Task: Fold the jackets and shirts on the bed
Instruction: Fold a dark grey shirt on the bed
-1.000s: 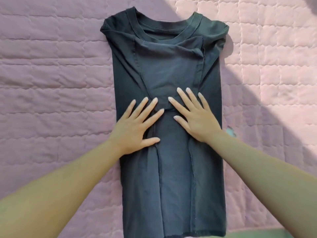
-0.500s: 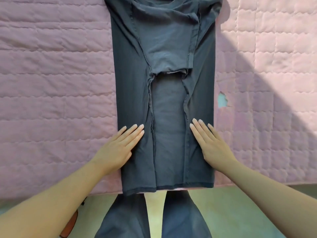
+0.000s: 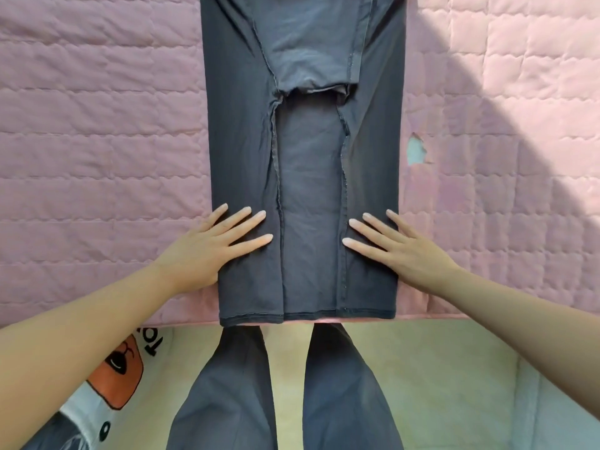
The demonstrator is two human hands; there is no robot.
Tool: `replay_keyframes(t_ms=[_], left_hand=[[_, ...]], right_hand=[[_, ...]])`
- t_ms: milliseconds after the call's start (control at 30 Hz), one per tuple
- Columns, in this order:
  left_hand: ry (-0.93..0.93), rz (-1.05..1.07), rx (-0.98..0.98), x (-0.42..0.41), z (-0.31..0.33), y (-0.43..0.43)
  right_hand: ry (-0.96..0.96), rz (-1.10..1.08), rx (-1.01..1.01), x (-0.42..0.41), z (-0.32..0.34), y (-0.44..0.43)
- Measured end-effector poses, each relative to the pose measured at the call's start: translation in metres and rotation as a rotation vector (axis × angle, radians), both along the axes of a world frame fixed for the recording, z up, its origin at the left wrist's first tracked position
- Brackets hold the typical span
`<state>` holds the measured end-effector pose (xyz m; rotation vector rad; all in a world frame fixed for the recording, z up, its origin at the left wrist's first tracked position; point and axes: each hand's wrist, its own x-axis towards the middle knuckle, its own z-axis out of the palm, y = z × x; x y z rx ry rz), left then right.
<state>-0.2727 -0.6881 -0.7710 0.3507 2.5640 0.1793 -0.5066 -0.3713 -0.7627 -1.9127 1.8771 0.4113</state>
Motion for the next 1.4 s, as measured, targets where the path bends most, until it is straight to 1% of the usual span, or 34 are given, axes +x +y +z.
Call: replay_keyframes(t_ms=[33, 67, 100, 133, 167, 200, 233, 267, 300, 333, 367, 400, 433, 467, 533, 567, 633, 700, 767, 867, 900, 933, 967, 1033, 1100, 1133, 1233, 1300, 1333, 1400], left_hand=[[-0.041, 0.008, 0.028, 0.002, 0.002, 0.002], [-0.087, 0.051, 0.088, 0.001, 0.007, 0.005], [-0.147, 0.146, 0.192, -0.003, 0.015, 0.010], [-0.242, 0.300, 0.309, -0.006, 0.022, 0.012], [-0.358, 0.515, 0.428, -0.014, 0.035, 0.012], [-0.444, 0.794, 0.544, -0.022, 0.045, 0.011], [-0.482, 1.057, 0.640, -0.032, 0.050, 0.005], [-0.531, 1.281, 0.727, -0.046, 0.055, -0.004], [-0.572, 1.440, 0.832, -0.059, 0.055, -0.015], [-0.555, 1.578, 0.986, -0.073, 0.057, -0.027], [-0.488, 1.659, 1.110, -0.084, 0.052, -0.039], [-0.418, 1.712, 1.178, -0.095, 0.048, -0.047], [-0.346, 1.729, 1.160, -0.103, 0.040, -0.052], [-0.280, 1.759, 1.092, -0.108, 0.032, -0.054], [-0.151, 1.775, 0.930, -0.110, 0.019, -0.051], [-0.109, 1.758, 0.913, -0.111, 0.014, -0.049], [-0.068, 1.793, 0.946, -0.117, 0.013, -0.044], [0.009, 1.822, 1.029, -0.124, 0.017, -0.044], [0.049, 1.808, 1.170, -0.129, 0.025, -0.043], [0.016, 1.779, 1.444, -0.130, 0.037, -0.049], [-0.007, 1.753, 1.526, -0.132, 0.039, -0.054], [-0.029, 1.727, 1.554, -0.134, 0.040, -0.058], [-0.053, 1.719, 1.520, -0.137, 0.039, -0.062], [-0.092, 1.801, 1.287, -0.143, 0.030, -0.070], [-0.114, 1.874, 1.046, -0.147, 0.020, -0.074], [-0.093, 1.893, 0.959, -0.149, 0.014, -0.077], [0.140, 1.901, 0.809, -0.152, 0.001, -0.081], [0.272, 1.884, 0.648, -0.148, -0.004, -0.079], [0.316, 1.861, 0.570, -0.144, -0.007, -0.078], [0.413, 1.729, 0.456, -0.134, -0.006, -0.074]], right_hand=[[-0.042, -0.007, 0.032, 0.001, 0.001, -0.003], [-0.118, -0.071, 0.055, 0.002, 0.003, -0.006], [-0.245, -0.198, 0.072, 0.005, 0.011, -0.010], [-0.424, -0.417, 0.093, 0.008, 0.021, -0.014], [-0.606, -0.676, 0.102, 0.010, 0.032, -0.020], [-0.737, -0.910, 0.127, 0.010, 0.044, -0.027], [-0.813, -1.119, 0.109, 0.002, 0.048, -0.033], [-0.855, -1.273, 0.051, -0.011, 0.049, -0.040], [-0.880, -1.381, 0.009, -0.023, 0.046, -0.047], [-0.933, -1.486, -0.043, -0.038, 0.045, -0.055], [-1.022, -1.585, -0.117, -0.051, 0.043, -0.063], [-1.084, -1.672, -0.194, -0.062, 0.037, -0.071], [-1.106, -1.734, -0.243, -0.069, 0.032, -0.079], [-1.088, -1.778, -0.272, -0.072, 0.025, -0.084], [-0.978, -1.808, -0.283, -0.071, 0.009, -0.090], [-0.956, -1.830, -0.300, -0.071, 0.004, -0.092], [-0.989, -1.900, -0.362, -0.069, 0.000, -0.098], [-1.135, -1.957, -0.426, -0.071, 0.007, -0.108], [-1.358, -1.926, -0.434, -0.073, 0.018, -0.115], [-1.719, -1.848, -0.326, -0.085, 0.038, -0.115], [-1.790, -1.820, -0.281, -0.090, 0.040, -0.114], [-1.810, -1.789, -0.241, -0.096, 0.043, -0.114], [-1.752, -1.765, -0.205, -0.100, 0.041, -0.116], [-1.484, -1.786, -0.152, -0.108, 0.029, -0.123], [-1.256, -1.870, -0.196, -0.111, 0.018, -0.131], [-1.194, -1.913, -0.246, -0.112, 0.012, -0.134], [-1.036, -1.987, -0.485, -0.117, -0.002, -0.139], [-0.863, -1.966, -0.606, -0.118, -0.007, -0.139], [-0.736, -1.905, -0.606, -0.117, -0.008, -0.137], [-0.423, -1.658, -0.545, -0.113, -0.009, -0.128]])
